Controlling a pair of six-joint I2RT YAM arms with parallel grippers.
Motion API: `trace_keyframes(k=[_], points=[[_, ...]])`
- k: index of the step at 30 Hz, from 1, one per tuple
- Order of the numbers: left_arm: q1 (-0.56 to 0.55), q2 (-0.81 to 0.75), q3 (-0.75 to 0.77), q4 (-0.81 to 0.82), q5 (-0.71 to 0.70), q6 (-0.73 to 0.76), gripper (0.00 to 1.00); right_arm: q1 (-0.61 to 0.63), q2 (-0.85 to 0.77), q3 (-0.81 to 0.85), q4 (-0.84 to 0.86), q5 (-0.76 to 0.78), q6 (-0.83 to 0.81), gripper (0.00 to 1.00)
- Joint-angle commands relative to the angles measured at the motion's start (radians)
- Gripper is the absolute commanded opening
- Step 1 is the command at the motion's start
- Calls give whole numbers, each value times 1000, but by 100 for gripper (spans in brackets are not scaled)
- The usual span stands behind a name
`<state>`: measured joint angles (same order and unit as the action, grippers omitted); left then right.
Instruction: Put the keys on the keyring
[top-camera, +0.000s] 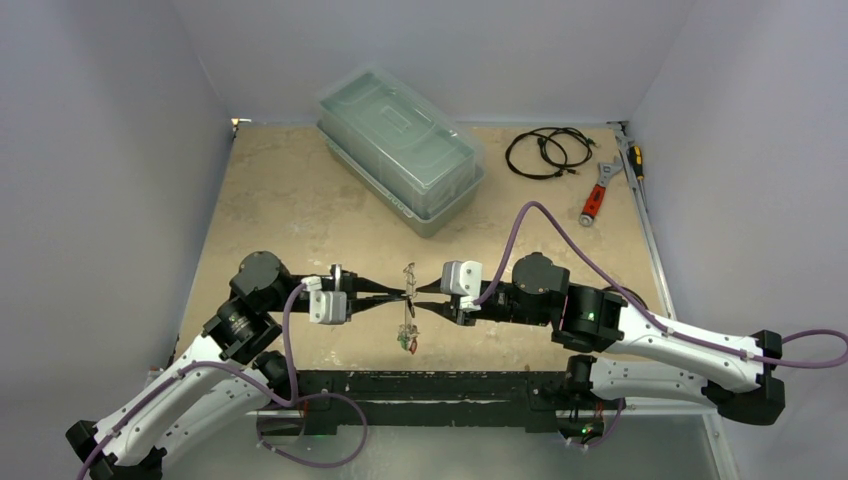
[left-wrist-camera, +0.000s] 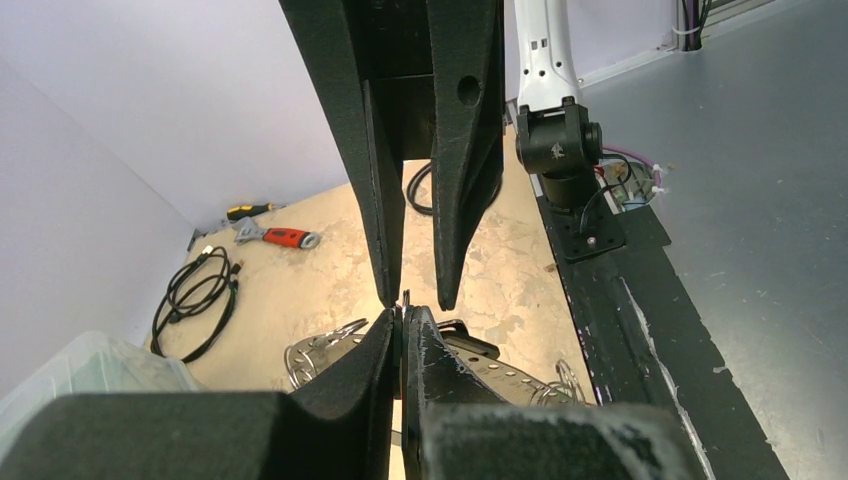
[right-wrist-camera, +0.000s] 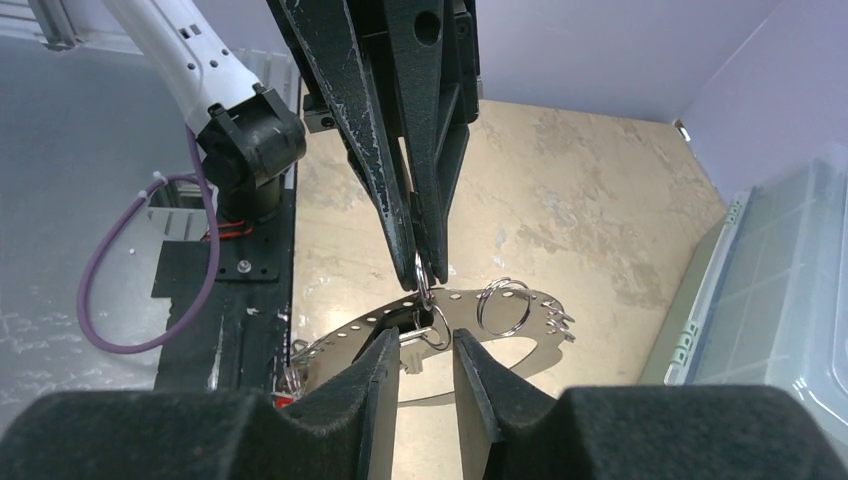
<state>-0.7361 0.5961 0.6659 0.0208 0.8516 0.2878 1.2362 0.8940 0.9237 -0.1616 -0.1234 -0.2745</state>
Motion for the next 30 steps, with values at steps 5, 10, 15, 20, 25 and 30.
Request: trace_keyframes(k=[5, 10, 15, 20, 25, 30], points=[[-2, 0, 23, 72, 11, -15, 0, 0, -12, 24, 61, -14, -11, 38], [-3, 2, 23, 72, 15, -16, 0, 0, -10, 20, 79, -26, -12, 39], [-2, 3, 23, 72, 18, -16, 0, 0, 5, 23, 85, -33, -15, 38], [-2, 2, 23, 73, 20, -16, 0, 0, 16, 24, 92, -32, -20, 37], [-3, 2, 23, 73, 24, -17, 0, 0, 30, 23, 96, -18, -26, 36], [-2, 2, 23, 75, 25, -19, 0, 0, 45, 22, 91, 3, -33, 34]])
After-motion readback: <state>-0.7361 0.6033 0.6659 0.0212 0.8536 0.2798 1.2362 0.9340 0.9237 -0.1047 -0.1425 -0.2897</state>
